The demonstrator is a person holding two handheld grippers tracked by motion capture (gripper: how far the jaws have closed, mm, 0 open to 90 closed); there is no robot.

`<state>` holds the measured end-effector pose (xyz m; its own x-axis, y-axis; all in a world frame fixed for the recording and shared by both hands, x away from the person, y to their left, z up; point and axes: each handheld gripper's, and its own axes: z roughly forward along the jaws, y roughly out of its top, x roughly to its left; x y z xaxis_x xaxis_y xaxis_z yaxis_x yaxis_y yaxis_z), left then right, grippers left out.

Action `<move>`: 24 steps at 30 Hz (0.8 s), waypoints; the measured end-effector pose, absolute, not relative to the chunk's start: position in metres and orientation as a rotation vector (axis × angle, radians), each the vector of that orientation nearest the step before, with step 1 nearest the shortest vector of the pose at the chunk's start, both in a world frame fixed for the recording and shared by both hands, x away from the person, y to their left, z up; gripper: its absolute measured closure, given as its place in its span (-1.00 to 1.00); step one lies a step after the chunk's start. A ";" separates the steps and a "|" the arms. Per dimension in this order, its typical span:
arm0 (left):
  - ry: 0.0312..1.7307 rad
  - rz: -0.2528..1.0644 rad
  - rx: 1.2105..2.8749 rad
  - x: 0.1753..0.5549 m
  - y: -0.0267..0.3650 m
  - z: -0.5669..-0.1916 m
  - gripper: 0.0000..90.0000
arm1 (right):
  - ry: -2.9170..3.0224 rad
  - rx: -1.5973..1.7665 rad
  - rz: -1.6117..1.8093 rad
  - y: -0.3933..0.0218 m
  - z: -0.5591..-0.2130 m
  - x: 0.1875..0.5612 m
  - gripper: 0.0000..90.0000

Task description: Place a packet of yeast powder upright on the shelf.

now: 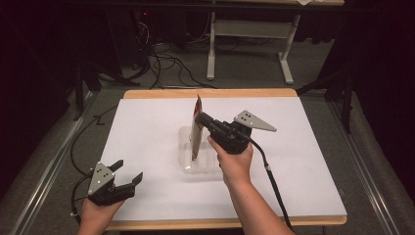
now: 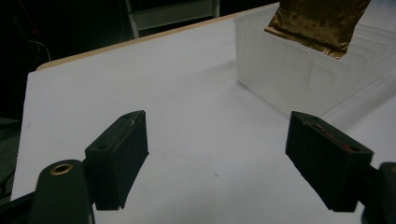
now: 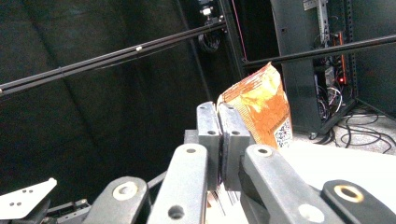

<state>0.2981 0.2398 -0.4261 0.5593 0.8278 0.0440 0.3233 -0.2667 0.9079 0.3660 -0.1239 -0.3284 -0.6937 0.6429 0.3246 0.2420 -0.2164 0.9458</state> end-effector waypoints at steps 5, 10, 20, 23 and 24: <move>0.940 0.656 1.839 0.298 0.239 -0.426 -0.52 | 1.758 1.047 1.980 -0.120 -0.330 0.369 0.99; 0.941 0.652 1.835 0.299 0.240 -0.426 -0.52 | 1.762 1.055 1.959 -0.118 -0.332 0.371 0.99; 0.936 0.649 1.840 0.298 0.239 -0.427 -0.52 | 1.752 1.055 1.975 -0.119 -0.334 0.367 0.98; 0.935 0.652 1.841 0.298 0.239 -0.427 -0.52 | 1.733 1.058 1.991 -0.122 -0.331 0.367 0.98; 0.935 0.652 1.843 0.298 0.238 -0.426 -0.52 | 1.729 1.060 1.992 -0.123 -0.331 0.368 0.98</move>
<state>0.2981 0.2385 -0.4265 0.5681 0.8218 0.0427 0.3238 -0.2709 0.9065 0.3680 -0.1231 -0.3312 -0.6837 0.6500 0.3317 0.2371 -0.2319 0.9434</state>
